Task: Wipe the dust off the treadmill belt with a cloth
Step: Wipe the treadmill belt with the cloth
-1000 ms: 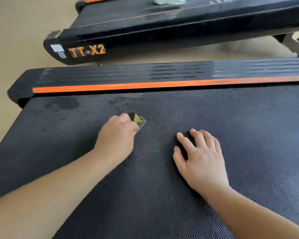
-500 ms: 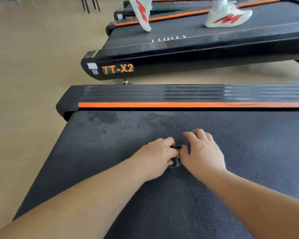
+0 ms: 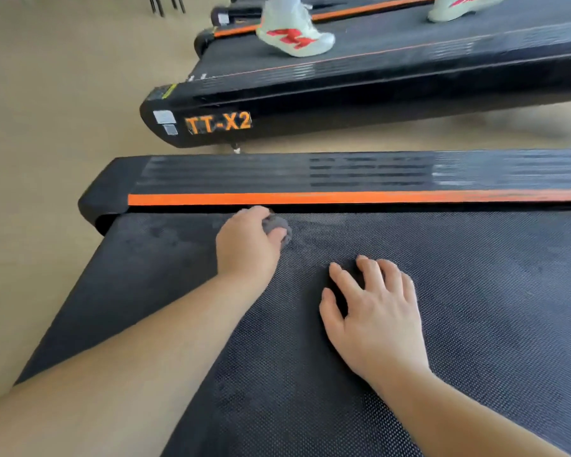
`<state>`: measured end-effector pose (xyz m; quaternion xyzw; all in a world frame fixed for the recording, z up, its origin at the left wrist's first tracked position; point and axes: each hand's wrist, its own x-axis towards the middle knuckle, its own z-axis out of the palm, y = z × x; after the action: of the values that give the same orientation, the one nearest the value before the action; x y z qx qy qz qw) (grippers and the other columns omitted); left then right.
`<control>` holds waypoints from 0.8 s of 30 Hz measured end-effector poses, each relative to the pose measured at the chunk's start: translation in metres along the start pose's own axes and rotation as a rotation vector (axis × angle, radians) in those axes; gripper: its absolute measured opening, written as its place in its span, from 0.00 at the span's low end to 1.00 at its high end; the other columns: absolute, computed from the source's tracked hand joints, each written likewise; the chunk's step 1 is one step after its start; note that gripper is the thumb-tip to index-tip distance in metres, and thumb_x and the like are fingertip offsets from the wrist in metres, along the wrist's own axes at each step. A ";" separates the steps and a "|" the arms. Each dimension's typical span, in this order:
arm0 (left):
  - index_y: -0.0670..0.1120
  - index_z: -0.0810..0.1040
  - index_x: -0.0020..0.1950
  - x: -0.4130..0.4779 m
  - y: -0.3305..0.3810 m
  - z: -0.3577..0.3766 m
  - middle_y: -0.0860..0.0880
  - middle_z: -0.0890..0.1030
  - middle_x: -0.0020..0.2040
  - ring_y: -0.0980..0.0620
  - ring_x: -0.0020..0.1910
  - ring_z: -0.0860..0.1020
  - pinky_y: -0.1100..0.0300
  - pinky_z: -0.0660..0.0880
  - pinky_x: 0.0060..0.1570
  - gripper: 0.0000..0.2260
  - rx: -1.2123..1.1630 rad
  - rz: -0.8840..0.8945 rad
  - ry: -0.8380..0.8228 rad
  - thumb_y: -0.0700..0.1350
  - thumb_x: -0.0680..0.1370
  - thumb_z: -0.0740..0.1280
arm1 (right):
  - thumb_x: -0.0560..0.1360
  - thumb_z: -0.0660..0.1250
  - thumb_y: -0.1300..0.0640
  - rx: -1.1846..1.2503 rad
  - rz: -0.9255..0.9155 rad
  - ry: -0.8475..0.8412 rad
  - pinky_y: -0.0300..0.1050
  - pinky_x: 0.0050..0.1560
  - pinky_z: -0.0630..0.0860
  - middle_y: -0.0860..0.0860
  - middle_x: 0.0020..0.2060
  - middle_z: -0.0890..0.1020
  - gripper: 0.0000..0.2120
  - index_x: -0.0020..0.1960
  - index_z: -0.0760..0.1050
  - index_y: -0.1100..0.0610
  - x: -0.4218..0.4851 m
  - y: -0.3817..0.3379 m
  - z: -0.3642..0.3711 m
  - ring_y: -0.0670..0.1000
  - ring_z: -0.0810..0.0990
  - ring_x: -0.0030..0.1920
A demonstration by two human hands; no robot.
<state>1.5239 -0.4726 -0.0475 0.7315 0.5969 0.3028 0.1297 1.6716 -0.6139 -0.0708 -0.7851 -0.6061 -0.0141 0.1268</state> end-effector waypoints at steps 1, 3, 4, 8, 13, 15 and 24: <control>0.47 0.82 0.60 0.001 0.015 0.012 0.49 0.83 0.55 0.47 0.55 0.79 0.56 0.73 0.56 0.14 -0.050 0.065 -0.031 0.48 0.76 0.72 | 0.80 0.59 0.40 0.002 -0.002 0.016 0.63 0.70 0.66 0.56 0.65 0.78 0.22 0.69 0.78 0.48 0.000 0.000 0.002 0.64 0.70 0.68; 0.45 0.83 0.56 0.005 0.041 0.032 0.49 0.84 0.54 0.47 0.55 0.79 0.52 0.75 0.57 0.10 -0.068 0.221 -0.149 0.44 0.76 0.71 | 0.80 0.59 0.41 -0.001 -0.004 0.032 0.64 0.69 0.66 0.56 0.64 0.78 0.22 0.68 0.78 0.48 0.001 0.001 0.004 0.64 0.70 0.68; 0.44 0.83 0.54 0.011 0.050 0.038 0.49 0.84 0.54 0.47 0.55 0.79 0.52 0.75 0.57 0.08 -0.069 0.276 -0.214 0.43 0.76 0.71 | 0.80 0.59 0.41 0.000 -0.005 0.039 0.64 0.69 0.67 0.56 0.64 0.78 0.22 0.68 0.79 0.49 0.002 0.001 0.005 0.65 0.71 0.68; 0.46 0.83 0.52 0.029 0.066 0.050 0.50 0.82 0.53 0.49 0.53 0.78 0.53 0.74 0.57 0.08 -0.132 0.471 -0.407 0.44 0.73 0.73 | 0.80 0.60 0.42 0.003 -0.010 0.072 0.64 0.68 0.67 0.56 0.62 0.78 0.20 0.65 0.80 0.50 0.002 0.001 0.006 0.65 0.72 0.66; 0.52 0.81 0.47 0.033 0.056 0.057 0.52 0.75 0.49 0.49 0.50 0.73 0.46 0.75 0.48 0.06 0.059 0.630 -0.450 0.40 0.77 0.68 | 0.79 0.61 0.42 0.021 -0.020 0.099 0.63 0.68 0.68 0.56 0.61 0.79 0.20 0.65 0.80 0.50 0.002 0.002 0.006 0.65 0.73 0.65; 0.52 0.80 0.46 0.037 0.035 0.041 0.52 0.75 0.47 0.48 0.48 0.73 0.47 0.74 0.44 0.08 0.120 0.625 -0.389 0.39 0.76 0.68 | 0.79 0.60 0.41 0.012 -0.018 0.089 0.63 0.69 0.67 0.56 0.62 0.79 0.21 0.67 0.80 0.49 0.002 0.001 0.006 0.65 0.72 0.66; 0.48 0.81 0.42 0.029 -0.001 0.008 0.51 0.73 0.43 0.44 0.46 0.76 0.56 0.67 0.40 0.07 0.202 0.161 -0.081 0.40 0.76 0.65 | 0.80 0.59 0.41 -0.002 -0.012 0.074 0.63 0.70 0.66 0.56 0.64 0.78 0.22 0.68 0.78 0.49 0.001 0.000 0.007 0.65 0.71 0.67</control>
<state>1.5307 -0.4436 -0.0459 0.7981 0.5579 0.2208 0.0549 1.6703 -0.6116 -0.0778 -0.7805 -0.6056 -0.0446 0.1483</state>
